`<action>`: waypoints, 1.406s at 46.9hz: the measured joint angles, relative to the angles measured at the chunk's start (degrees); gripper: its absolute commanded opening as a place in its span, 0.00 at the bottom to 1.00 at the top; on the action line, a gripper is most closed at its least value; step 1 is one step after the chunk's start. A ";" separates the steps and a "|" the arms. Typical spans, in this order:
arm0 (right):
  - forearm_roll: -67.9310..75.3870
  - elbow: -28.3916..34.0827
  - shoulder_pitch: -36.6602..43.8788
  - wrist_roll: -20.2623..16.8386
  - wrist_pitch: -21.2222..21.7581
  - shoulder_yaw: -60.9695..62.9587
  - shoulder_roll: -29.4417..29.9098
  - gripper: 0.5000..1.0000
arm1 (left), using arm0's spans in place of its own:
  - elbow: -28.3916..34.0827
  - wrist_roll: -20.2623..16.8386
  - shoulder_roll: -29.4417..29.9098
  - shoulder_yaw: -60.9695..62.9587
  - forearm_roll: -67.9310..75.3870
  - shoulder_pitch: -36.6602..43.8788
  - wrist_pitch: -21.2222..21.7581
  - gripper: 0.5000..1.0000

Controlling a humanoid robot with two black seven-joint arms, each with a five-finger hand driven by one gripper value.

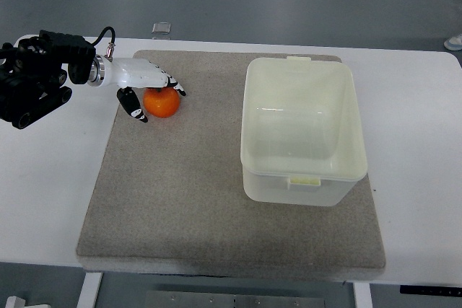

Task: Put orange in box with left hand
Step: 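Close the left hand fingers around the orange, then lift the orange off the mat with the left hand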

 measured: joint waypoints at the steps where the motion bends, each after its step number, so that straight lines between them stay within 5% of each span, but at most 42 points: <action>1: 0.00 0.00 0.00 0.00 0.00 0.00 0.00 0.89 | -0.01 0.00 0.01 0.00 0.01 -0.03 0.09 0.80; 13: 0.00 -0.03 0.00 0.00 0.00 0.00 0.00 0.89 | -0.24 0.00 0.01 -0.10 -0.31 -0.07 0.45 0.53; 24: 0.00 -0.01 0.00 0.00 0.00 0.00 0.00 0.89 | -0.29 0.00 -0.09 -0.10 -0.02 0.01 0.41 0.00; 66: 0.00 0.00 0.00 0.00 0.00 0.00 0.00 0.89 | -0.02 0.26 -0.88 -1.03 -1.49 -0.57 0.38 0.00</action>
